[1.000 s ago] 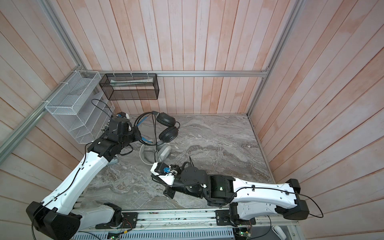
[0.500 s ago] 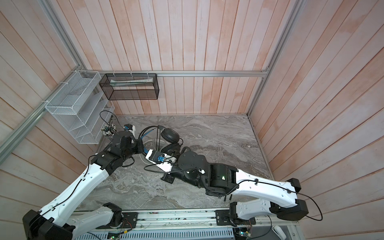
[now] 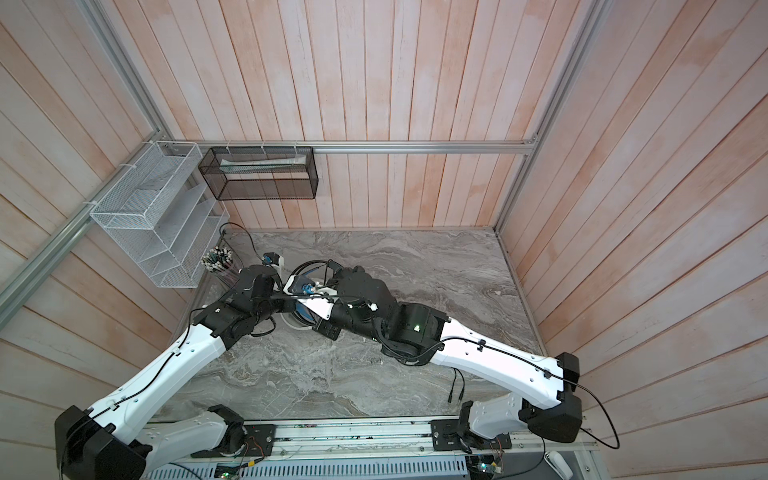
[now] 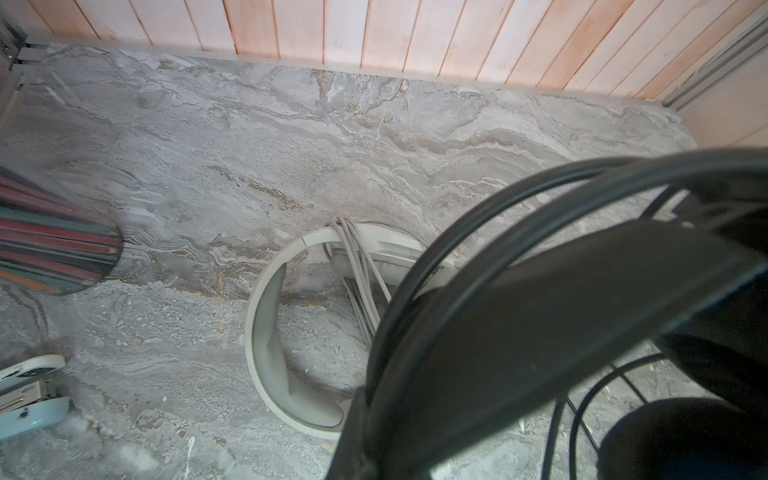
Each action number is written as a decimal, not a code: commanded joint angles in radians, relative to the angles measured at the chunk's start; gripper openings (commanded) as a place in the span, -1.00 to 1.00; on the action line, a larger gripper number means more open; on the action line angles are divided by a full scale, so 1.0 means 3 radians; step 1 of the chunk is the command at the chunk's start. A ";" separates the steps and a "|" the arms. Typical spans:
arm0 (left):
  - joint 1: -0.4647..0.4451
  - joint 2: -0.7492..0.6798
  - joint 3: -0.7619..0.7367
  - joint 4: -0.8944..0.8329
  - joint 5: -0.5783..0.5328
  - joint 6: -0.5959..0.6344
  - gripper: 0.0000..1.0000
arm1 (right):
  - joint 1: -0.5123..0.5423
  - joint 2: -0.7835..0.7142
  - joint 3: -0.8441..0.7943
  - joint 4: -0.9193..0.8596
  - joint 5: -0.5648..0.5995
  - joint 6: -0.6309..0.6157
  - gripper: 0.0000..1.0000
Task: Wrap the headphones
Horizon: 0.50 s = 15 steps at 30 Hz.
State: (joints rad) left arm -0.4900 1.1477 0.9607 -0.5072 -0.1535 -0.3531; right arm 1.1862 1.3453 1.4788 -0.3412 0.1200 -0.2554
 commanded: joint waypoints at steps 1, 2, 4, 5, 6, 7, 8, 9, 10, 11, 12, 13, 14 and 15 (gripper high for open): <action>-0.0080 -0.0164 -0.0074 0.0247 0.0011 0.0146 -1.00 | -0.0207 0.0036 0.0151 -0.0003 -0.0065 -0.0087 -1.00; -0.0103 -0.0196 -0.0111 0.0253 -0.0022 0.0189 -1.00 | -0.0283 0.0036 0.0166 -0.0003 -0.0061 -0.0106 -1.00; -0.0167 -0.0269 -0.0181 0.0268 -0.0068 0.0281 -1.00 | -0.0480 0.0036 0.0194 -0.0008 -0.0090 -0.0135 -1.00; -0.0188 -0.0301 -0.0208 0.0273 -0.0076 0.0307 -1.00 | -0.0546 0.0040 0.0201 -0.0003 -0.0115 -0.0145 -1.00; -0.0220 -0.0336 -0.0242 0.0284 -0.0081 0.0338 -1.00 | -0.0629 0.0055 0.0211 0.0000 -0.0133 -0.0156 -1.00; -0.0253 -0.0375 -0.0273 0.0295 -0.0085 0.0370 -1.00 | -0.0692 0.0077 0.0215 -0.0010 -0.0152 -0.0165 -1.00; -0.0287 -0.0405 -0.0296 0.0300 -0.0082 0.0396 -1.00 | -0.0747 0.0097 0.0224 -0.0009 -0.0172 -0.0175 -1.00; -0.0327 -0.0443 -0.0324 0.0315 -0.0088 0.0424 -1.00 | -0.0807 0.0124 0.0220 -0.0008 -0.0192 -0.0184 -1.00; -0.0368 -0.0486 -0.0358 0.0344 -0.0092 0.0461 -1.00 | -0.0859 0.0149 0.0229 0.0006 -0.0225 -0.0186 -1.00; -0.0408 -0.0526 -0.0396 0.0371 -0.0100 0.0488 -1.00 | -0.0901 0.0170 0.0235 0.0006 -0.0264 -0.0187 -1.00; -0.0447 -0.0570 -0.0442 0.0409 -0.0102 0.0522 -1.00 | -0.0942 0.0192 0.0248 0.0019 -0.0291 -0.0188 -1.00; -0.0488 -0.0608 -0.0491 0.0454 -0.0102 0.0559 -1.00 | -0.0992 0.0208 0.0255 0.0042 -0.0314 -0.0189 -1.00; -0.0524 -0.0636 -0.0521 0.0486 -0.0102 0.0584 -1.00 | -0.1036 0.0218 0.0265 0.0058 -0.0341 -0.0188 -1.00; -0.0568 -0.0655 -0.0561 0.0512 -0.0111 0.0608 -1.00 | -0.1082 0.0236 0.0284 0.0076 -0.0372 -0.0189 -1.00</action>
State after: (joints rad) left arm -0.6361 0.9760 0.8219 -0.4030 -0.1905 -0.2195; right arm 0.8986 1.4162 1.5074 -0.3698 0.0265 -0.2970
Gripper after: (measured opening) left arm 0.088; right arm 0.052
